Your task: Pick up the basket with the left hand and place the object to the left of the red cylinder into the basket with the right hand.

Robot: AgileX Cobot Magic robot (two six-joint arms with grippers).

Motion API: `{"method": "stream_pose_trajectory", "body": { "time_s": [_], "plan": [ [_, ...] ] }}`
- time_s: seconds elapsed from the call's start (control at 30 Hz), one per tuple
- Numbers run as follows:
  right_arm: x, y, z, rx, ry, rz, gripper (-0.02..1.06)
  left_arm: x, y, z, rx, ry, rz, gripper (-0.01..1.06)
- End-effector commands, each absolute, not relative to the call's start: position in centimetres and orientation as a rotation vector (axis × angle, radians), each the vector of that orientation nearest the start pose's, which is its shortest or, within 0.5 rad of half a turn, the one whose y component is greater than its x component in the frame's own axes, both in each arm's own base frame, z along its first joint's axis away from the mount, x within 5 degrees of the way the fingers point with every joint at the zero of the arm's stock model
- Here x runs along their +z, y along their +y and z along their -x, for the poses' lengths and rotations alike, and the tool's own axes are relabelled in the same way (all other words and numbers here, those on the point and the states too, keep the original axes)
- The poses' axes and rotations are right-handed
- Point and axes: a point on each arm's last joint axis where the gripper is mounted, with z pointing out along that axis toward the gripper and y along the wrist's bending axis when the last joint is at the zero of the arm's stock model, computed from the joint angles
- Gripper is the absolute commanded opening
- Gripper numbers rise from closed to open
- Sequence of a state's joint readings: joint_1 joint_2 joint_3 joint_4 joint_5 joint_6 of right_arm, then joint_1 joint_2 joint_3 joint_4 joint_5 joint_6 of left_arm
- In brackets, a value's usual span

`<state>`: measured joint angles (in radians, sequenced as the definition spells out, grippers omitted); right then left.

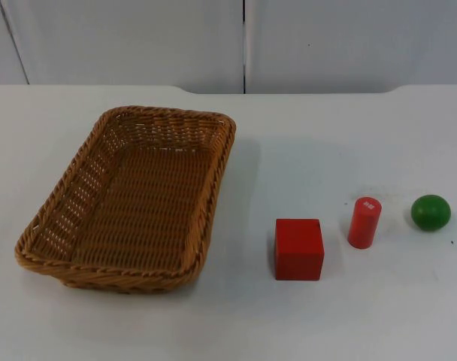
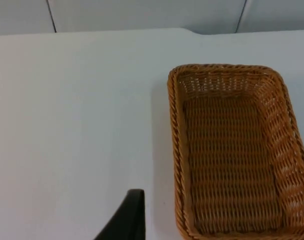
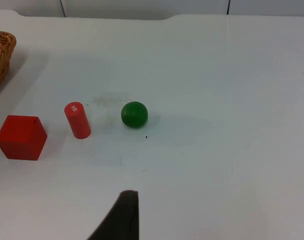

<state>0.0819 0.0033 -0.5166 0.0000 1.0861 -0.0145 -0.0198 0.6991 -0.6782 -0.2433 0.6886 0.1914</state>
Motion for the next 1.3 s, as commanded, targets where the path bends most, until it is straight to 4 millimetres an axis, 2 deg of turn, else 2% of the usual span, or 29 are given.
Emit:
{"method": "stream_pose_trajectory", "body": {
  "time_s": [0.0,0.27,0.73,1.03,1.13,1.27],
  "plan": [
    [28.0,-0.1,0.7,0.034,2.046,0.097,1.05,32.3,-1.9,-13.8,-0.206,2.152,-0.117,1.05],
    [28.0,-0.1,0.7,0.034,2.046,0.097,1.05,31.8,-2.8,-16.0,-0.315,2.13,-0.172,1.05],
    [28.0,-0.1,0.7,0.034,2.046,0.097,1.05,30.1,-2.7,-19.2,-0.291,2.177,-0.15,1.05],
    [28.0,-0.1,0.7,0.034,2.046,0.097,1.05,30.8,-2.7,-21.3,-0.298,2.183,-0.143,1.05],
    [28.0,-0.1,0.7,0.034,2.046,0.097,1.05,30.4,-2.8,-22.1,-0.299,2.205,-0.144,1.05],
    [28.0,-0.1,0.7,0.033,2.046,0.099,1.05,28.8,-2.8,-24.0,-0.295,2.279,-0.155,1.05]
  ]
}}
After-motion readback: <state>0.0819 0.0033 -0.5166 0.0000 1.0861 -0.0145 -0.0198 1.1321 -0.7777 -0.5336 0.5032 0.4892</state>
